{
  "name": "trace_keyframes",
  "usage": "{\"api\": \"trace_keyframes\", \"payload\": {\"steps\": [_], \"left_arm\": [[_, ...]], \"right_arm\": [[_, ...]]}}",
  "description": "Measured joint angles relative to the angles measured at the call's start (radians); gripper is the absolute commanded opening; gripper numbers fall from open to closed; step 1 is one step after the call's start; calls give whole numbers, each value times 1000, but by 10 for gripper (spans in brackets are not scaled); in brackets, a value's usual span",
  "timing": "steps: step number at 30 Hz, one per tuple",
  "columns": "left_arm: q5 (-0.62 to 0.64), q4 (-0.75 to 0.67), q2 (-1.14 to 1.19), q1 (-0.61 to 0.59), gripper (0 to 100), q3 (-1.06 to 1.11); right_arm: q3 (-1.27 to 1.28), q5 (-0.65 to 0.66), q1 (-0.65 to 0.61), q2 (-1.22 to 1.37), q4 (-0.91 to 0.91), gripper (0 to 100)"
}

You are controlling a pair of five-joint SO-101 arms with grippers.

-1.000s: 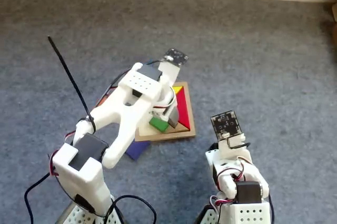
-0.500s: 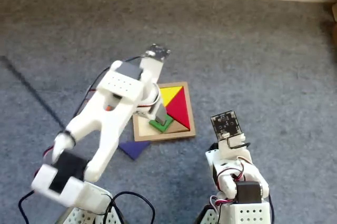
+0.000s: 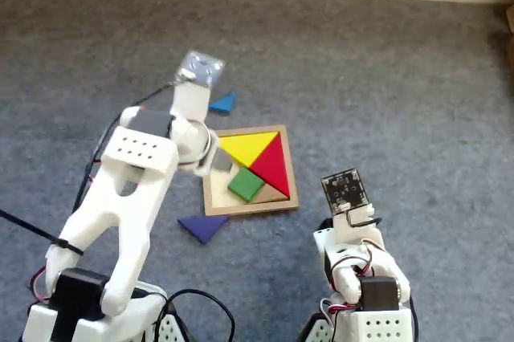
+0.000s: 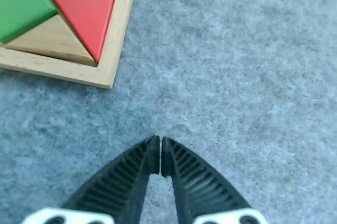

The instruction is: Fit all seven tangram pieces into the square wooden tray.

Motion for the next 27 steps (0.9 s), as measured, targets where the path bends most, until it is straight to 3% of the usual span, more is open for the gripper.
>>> {"api": "trace_keyframes", "payload": {"steps": [27], "left_arm": [[-68, -9, 1019, -15, 302, -1011]], "right_arm": [[0, 0, 0, 0, 0, 24]]}}
